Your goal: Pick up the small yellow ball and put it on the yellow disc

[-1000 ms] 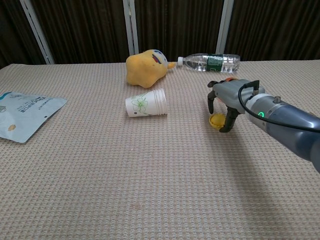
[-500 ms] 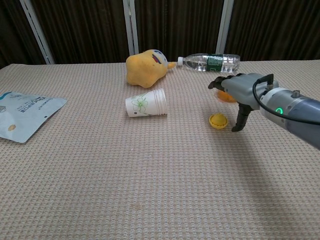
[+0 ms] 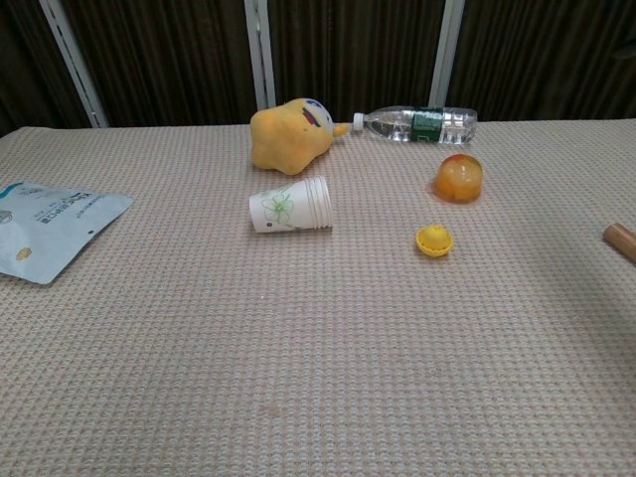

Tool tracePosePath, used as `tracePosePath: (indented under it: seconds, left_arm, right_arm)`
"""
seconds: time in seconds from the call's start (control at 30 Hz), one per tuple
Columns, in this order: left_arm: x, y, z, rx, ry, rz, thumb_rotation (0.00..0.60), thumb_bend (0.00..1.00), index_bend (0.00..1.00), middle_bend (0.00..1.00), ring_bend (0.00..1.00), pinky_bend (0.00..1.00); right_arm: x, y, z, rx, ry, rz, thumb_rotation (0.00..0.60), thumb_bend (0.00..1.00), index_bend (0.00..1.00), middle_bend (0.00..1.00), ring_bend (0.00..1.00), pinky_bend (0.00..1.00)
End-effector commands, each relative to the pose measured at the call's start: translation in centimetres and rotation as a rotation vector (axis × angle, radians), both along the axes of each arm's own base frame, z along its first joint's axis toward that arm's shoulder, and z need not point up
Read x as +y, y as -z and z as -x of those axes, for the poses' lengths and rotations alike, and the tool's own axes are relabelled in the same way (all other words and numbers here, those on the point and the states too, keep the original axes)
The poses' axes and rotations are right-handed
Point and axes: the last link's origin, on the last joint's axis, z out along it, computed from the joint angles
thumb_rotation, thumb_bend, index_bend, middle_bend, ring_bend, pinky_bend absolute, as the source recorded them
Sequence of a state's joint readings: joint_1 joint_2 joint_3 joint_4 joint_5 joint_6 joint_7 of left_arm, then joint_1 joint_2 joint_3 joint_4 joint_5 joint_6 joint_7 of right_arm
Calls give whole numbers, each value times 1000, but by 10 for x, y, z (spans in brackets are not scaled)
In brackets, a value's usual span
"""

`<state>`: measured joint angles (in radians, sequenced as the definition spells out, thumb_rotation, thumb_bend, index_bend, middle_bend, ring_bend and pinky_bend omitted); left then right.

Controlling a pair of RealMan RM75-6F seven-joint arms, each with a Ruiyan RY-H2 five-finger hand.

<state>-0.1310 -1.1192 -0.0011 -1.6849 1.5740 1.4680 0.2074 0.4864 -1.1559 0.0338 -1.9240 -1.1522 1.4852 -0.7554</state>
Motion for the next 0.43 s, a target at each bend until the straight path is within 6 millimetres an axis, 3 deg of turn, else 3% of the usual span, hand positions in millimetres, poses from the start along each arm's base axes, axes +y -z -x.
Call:
tracePosePath:
  seconds: [0.03, 0.23, 0.3, 0.43]
  left_arm:
    - [-1, -1, 0, -2, -7, -2, 600, 19, 0, 0, 0, 124]
    - [-1, -1, 1, 6, -17, -3, 600, 21, 0, 0, 0, 121]
    - [0, 0, 3, 5, -33, 4, 600, 21, 0, 0, 0, 119]
    - [2, 0, 2, 3, -39, 7, 600, 23, 0, 0, 0, 116]
  right_arm:
    - [39, -28, 20, -42, 37, 39, 600, 0, 3, 0, 0, 0]
    - [59, -48, 48, -3, 13, 122, 600, 0, 34, 0, 0, 0]
    - [65, -39, 67, -11, 41, 119, 600, 0, 47, 0, 0, 0]
    - [67, -31, 87, -24, 87, 81, 600, 0, 66, 0, 0, 0]
